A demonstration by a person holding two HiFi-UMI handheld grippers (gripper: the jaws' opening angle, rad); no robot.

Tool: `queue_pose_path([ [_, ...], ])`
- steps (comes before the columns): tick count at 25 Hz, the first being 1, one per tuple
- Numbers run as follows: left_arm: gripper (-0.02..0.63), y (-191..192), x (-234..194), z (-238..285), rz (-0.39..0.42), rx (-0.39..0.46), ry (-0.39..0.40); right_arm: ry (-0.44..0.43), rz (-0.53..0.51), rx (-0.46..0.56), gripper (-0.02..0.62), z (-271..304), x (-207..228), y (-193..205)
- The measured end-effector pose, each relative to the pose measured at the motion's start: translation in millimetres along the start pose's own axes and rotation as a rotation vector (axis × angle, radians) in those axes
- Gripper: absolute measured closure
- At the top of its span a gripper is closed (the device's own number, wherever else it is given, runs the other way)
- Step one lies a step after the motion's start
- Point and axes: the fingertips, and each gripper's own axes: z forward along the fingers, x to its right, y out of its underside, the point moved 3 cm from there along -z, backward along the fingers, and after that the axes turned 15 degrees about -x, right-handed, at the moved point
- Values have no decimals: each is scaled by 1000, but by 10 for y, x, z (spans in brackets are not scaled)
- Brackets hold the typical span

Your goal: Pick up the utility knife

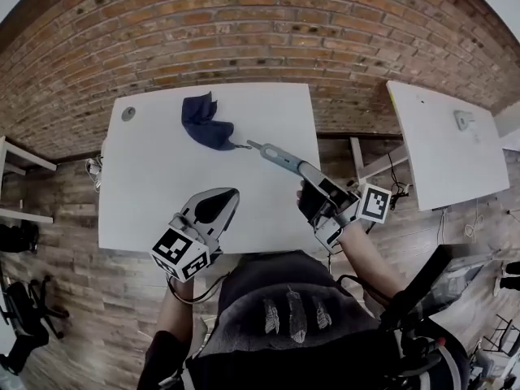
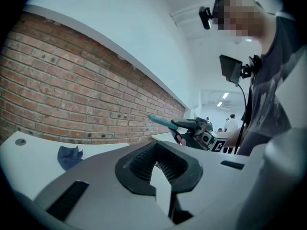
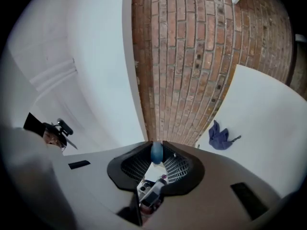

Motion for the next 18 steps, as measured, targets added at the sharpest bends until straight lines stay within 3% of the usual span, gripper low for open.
queue_pose_path([
  [5,609,-164,274,200,-2,-8,-20,-62,-30,8,531,-321,-296,-97],
  [11,609,-212,762,516,-114,-8,-44,-67,9,-25,531,-840,-331,-20],
  [18,609,-99,1408,764,-113,-46,-108,-94,69,-54,531,-1461,-250,93],
])
